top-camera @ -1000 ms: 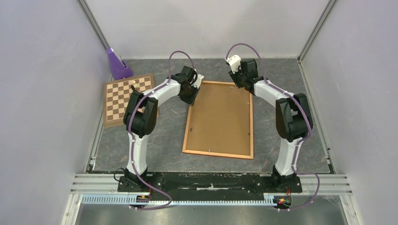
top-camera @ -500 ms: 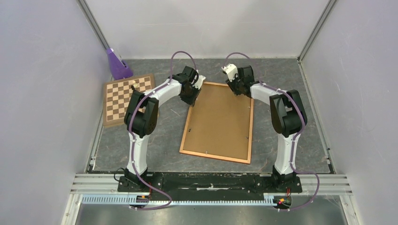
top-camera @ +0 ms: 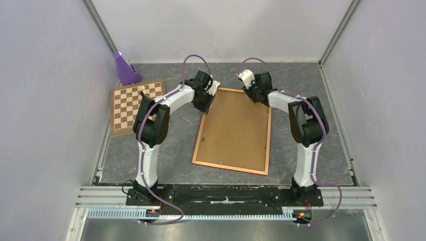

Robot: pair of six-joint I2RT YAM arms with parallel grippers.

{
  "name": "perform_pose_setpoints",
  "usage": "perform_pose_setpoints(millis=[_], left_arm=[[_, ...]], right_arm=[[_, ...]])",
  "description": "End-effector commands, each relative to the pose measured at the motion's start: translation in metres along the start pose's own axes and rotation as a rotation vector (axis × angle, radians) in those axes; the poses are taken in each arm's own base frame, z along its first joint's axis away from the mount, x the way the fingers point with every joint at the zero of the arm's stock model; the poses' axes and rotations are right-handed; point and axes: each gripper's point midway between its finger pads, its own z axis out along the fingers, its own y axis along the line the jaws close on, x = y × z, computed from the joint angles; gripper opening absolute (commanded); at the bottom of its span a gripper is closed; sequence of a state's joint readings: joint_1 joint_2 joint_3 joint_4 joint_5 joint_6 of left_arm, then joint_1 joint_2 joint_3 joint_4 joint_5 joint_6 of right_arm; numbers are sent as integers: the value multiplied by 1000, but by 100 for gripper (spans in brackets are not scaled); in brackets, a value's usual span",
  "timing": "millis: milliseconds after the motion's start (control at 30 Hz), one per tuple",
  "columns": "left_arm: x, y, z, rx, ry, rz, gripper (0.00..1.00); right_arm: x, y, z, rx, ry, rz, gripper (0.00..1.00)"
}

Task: Put the photo into the frame
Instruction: Adjust the photo frame at the center of the board, then install the photo frame at the center of the board.

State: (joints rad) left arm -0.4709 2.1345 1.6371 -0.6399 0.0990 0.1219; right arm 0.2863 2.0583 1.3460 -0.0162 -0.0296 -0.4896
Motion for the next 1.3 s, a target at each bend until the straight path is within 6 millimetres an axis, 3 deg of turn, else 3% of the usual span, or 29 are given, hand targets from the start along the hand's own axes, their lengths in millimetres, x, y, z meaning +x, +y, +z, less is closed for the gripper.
perform_pose_setpoints(millis=[0, 300, 633, 1267], left_arm=[[-7, -3, -1, 18, -7, 88, 2], [-5, -4, -2, 24, -4, 91, 2], [-6, -6, -1, 32, -6, 88, 2], [-5, -7, -2, 36, -5, 86, 2]], right_arm=[[-12, -12, 1, 66, -33, -31, 35], [-17, -8, 8, 56, -42, -14, 35], [-19, -6, -3, 55, -51, 3, 35], [-24, -11, 13, 86, -54, 24, 34]])
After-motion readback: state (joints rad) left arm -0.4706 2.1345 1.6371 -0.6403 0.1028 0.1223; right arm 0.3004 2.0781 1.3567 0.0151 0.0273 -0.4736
